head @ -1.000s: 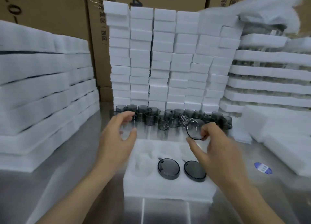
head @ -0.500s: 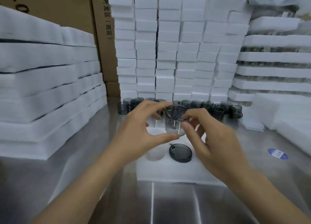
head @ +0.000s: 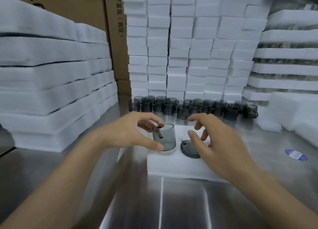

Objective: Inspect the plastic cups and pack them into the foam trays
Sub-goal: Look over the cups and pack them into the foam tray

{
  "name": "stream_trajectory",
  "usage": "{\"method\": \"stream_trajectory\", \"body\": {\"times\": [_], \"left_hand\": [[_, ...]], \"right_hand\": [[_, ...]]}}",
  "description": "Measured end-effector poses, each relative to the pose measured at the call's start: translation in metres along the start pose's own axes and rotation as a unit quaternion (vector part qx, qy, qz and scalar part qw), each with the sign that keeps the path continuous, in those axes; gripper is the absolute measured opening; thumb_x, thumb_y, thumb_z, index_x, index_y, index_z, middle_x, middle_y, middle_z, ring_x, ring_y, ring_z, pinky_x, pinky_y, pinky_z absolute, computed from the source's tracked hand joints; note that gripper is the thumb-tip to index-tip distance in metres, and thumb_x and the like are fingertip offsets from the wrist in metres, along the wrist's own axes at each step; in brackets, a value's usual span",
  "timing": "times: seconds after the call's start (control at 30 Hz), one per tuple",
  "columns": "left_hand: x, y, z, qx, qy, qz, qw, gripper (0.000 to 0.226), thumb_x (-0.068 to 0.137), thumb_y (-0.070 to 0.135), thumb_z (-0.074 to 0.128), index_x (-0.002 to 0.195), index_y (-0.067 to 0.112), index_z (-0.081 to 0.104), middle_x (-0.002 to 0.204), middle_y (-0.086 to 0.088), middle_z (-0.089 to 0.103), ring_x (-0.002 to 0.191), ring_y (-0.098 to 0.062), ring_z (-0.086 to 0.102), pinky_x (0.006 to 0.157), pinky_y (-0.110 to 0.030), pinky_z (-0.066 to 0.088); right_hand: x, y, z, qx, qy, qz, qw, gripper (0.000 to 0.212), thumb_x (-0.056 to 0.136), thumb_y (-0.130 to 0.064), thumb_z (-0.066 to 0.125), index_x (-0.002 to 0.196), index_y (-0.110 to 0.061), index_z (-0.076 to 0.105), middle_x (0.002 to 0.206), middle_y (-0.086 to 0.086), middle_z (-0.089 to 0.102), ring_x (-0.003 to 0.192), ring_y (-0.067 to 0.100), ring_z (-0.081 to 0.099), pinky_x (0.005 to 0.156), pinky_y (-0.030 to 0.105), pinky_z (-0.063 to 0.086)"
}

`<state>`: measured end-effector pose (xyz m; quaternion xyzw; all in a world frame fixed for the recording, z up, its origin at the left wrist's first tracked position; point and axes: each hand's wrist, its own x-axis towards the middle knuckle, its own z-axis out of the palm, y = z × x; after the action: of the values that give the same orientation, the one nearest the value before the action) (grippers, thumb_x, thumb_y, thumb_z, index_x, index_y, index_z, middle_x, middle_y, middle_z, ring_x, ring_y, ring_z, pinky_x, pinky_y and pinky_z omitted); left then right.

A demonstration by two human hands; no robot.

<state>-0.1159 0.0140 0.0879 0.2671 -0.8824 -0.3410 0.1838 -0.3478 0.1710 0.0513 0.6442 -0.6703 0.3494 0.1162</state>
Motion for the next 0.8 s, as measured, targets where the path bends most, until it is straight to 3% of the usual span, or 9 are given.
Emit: {"method": "stream_trajectory", "body": {"times": [0.27,0.4,0.5,0.6,0.73,0.8], "left_hand": [[-0.0016,0.0041,0.0056,0.028,-0.016,-0.012,0.999,0.063,0.054,0.067,0.092,0.112,0.055,0.071,0.122,0.017,0.071,0.121,0.003,0.063,0.112,-0.037,0.049],[-0.0012,0.0068,0.0053,0.002,-0.006,-0.024,1.0,0.056,0.061,0.072,0.086,0.109,0.048,0.075,0.117,0.017,0.074,0.116,0.001,0.066,0.105,-0.03,0.051],[-0.0015,0.0058,0.0049,-0.002,-0.013,-0.031,0.999,0.044,0.07,0.06,0.093,0.108,0.045,0.076,0.117,0.018,0.073,0.115,0.002,0.066,0.095,-0.022,0.048],[-0.0024,0.0035,0.0056,0.024,-0.034,-0.044,0.998,0.045,0.07,0.05,0.099,0.108,0.046,0.075,0.121,0.028,0.067,0.119,0.006,0.063,0.093,-0.023,0.047],[-0.0016,0.0031,0.0075,0.048,-0.042,-0.053,0.997,0.058,0.057,0.07,0.091,0.109,0.052,0.073,0.119,0.038,0.058,0.121,0.012,0.058,0.102,-0.028,0.046],[-0.0004,0.0045,0.0074,0.045,-0.031,-0.036,0.998,0.059,0.06,0.081,0.082,0.111,0.053,0.074,0.121,0.037,0.06,0.122,0.015,0.054,0.106,-0.03,0.042]], "right_hand": [[0.0003,-0.0007,0.0025,-0.01,-0.006,0.008,1.0,0.027,0.1,-0.051,0.051,0.127,-0.047,0.052,0.108,-0.023,0.056,0.088,0.002,0.06,0.075,0.034,0.052],[0.0006,-0.0008,0.0022,-0.013,-0.004,0.007,1.0,0.024,0.1,-0.051,0.053,0.124,-0.046,0.053,0.107,-0.023,0.056,0.087,0.002,0.06,0.075,0.035,0.053],[0.001,-0.0007,0.0025,-0.017,-0.004,0.01,1.0,0.023,0.1,-0.051,0.052,0.123,-0.046,0.053,0.107,-0.023,0.056,0.087,0.002,0.06,0.075,0.035,0.054],[0.0015,-0.0008,0.0033,-0.023,-0.006,0.007,1.0,0.022,0.101,-0.05,0.053,0.123,-0.044,0.054,0.107,-0.022,0.056,0.088,0.002,0.058,0.077,0.036,0.054],[0.001,0.0004,0.0037,-0.03,-0.012,0.006,0.999,0.022,0.102,-0.05,0.052,0.123,-0.045,0.053,0.107,-0.022,0.056,0.089,0.001,0.055,0.079,0.035,0.053],[0.0014,0.0005,0.0036,-0.03,-0.015,0.007,0.999,0.022,0.102,-0.051,0.052,0.123,-0.045,0.053,0.107,-0.022,0.055,0.089,0.001,0.056,0.078,0.035,0.053]]}}
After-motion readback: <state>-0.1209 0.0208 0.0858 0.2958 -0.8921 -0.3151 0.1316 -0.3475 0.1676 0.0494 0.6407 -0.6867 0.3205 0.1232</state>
